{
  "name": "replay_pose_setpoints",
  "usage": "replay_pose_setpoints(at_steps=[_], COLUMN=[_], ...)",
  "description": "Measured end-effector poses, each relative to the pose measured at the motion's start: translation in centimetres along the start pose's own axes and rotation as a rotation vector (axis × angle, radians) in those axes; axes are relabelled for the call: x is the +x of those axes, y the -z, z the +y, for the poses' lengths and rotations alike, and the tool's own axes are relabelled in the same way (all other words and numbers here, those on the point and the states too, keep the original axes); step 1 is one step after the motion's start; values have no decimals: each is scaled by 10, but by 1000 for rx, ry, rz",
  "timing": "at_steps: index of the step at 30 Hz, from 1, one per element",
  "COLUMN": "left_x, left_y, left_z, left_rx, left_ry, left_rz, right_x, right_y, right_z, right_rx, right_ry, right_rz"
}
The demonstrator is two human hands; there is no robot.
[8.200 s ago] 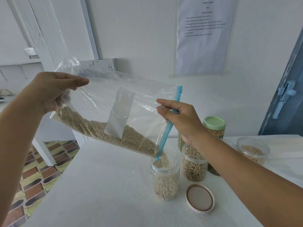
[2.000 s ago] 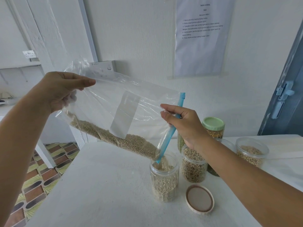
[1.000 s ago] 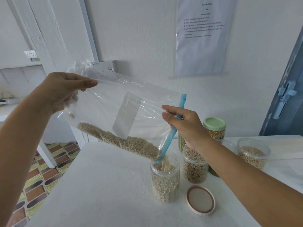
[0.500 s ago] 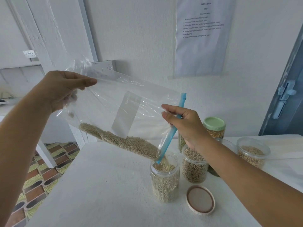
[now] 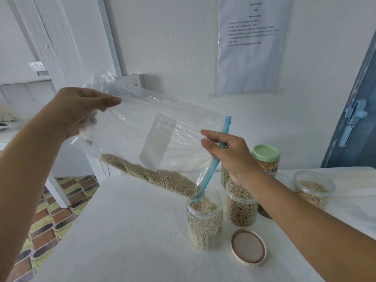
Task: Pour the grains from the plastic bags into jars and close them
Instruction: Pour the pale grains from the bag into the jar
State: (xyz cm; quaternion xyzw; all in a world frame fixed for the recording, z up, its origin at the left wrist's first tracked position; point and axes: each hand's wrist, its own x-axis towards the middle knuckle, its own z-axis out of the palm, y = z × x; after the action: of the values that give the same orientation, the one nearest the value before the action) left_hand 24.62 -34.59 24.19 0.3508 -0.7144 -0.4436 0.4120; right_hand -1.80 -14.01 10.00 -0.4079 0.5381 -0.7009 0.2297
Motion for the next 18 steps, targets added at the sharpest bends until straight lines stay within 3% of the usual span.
replay_pose_setpoints(at_steps=[18], left_x=[8], left_y=[4], left_z=[-2], left_rx=[11], left_ry=[-32], left_rz=[-7], right_x=[-1], right_y=[0], right_z=[-4], right_rx=[-3], right_ry=[14], right_rz=[11])
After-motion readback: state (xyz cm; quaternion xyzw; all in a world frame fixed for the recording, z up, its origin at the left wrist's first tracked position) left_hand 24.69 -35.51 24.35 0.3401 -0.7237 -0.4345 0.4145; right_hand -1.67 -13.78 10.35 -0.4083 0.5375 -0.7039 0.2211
